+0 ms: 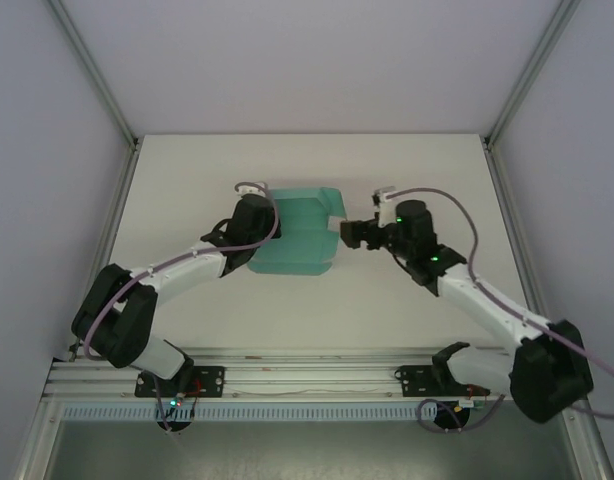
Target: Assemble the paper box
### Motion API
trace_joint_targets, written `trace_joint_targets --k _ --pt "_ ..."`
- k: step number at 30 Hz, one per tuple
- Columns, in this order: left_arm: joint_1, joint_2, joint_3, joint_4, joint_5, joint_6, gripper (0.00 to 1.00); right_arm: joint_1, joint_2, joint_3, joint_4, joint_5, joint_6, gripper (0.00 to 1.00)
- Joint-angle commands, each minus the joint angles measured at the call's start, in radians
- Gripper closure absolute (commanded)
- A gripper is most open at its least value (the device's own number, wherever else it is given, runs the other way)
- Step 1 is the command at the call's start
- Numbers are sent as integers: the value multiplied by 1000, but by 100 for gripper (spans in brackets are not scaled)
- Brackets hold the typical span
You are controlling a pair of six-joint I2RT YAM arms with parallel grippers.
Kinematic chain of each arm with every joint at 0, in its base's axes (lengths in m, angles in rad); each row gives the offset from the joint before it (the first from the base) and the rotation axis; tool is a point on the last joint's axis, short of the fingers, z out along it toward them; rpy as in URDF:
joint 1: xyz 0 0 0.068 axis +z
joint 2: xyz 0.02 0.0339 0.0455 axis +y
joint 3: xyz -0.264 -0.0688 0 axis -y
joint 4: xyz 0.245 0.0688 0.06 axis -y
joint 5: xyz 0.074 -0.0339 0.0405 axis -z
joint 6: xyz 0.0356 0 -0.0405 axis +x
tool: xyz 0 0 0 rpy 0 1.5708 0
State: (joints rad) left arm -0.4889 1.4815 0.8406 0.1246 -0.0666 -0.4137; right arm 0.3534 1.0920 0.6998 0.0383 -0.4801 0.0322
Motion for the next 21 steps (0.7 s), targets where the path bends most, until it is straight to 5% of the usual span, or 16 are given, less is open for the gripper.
trace_joint_targets --k 1,5,10,16,21 --pt "9 -36 -22 23 58 35 100 -143 16 -6 8 -321 58 8" --pt "10 -42 -24 27 118 55 100 -258 156 76 21 -592 -54 18" --pt "10 -47 -22 19 145 78 100 -261 341 289 -328 -810 -489 29" --pt "9 -34 -10 15 145 82 100 -208 435 423 -614 -810 -772 41" --pt "10 -23 -1 9 158 82 100 -151 462 444 -609 -751 -769 44"
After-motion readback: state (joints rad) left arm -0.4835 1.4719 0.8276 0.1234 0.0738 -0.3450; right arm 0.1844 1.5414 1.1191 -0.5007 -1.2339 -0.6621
